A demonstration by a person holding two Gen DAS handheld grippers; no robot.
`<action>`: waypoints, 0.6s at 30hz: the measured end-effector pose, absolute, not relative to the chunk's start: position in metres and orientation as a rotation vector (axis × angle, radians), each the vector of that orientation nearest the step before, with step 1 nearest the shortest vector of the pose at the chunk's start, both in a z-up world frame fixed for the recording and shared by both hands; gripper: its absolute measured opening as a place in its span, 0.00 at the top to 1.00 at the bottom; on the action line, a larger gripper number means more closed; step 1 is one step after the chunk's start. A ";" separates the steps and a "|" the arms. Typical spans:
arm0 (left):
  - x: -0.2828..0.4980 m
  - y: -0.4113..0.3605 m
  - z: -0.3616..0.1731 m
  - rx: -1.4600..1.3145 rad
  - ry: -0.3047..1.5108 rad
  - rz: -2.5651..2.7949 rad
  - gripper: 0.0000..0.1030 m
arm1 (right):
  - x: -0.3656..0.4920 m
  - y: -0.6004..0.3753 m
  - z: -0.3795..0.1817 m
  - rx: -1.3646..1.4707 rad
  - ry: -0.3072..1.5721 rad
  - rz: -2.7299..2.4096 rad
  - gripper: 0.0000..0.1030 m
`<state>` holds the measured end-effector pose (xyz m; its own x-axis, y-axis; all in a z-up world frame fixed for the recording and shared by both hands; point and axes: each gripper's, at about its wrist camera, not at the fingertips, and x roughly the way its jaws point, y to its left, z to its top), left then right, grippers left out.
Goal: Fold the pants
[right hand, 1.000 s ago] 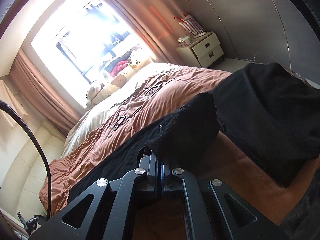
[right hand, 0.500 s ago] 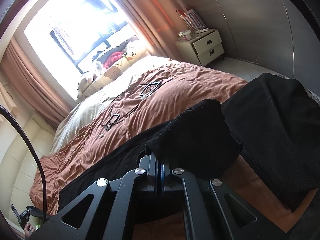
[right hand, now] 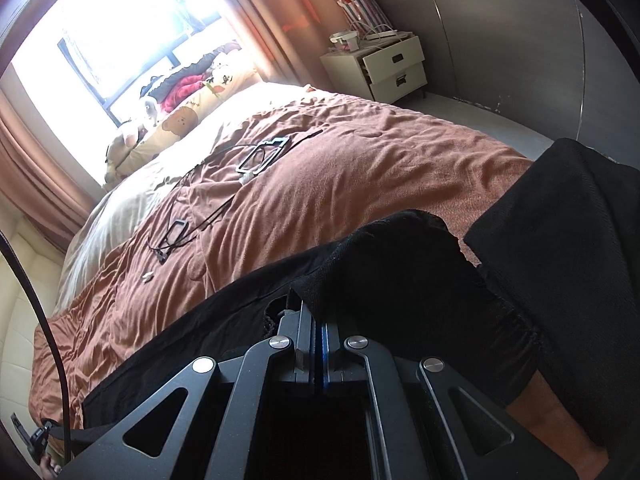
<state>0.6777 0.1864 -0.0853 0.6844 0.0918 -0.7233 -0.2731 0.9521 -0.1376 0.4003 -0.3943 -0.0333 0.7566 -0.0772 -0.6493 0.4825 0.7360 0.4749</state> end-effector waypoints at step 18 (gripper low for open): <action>0.768 0.177 -0.175 -0.165 0.997 0.242 0.95 | 0.504 -0.398 -0.081 0.640 0.800 -0.425 0.97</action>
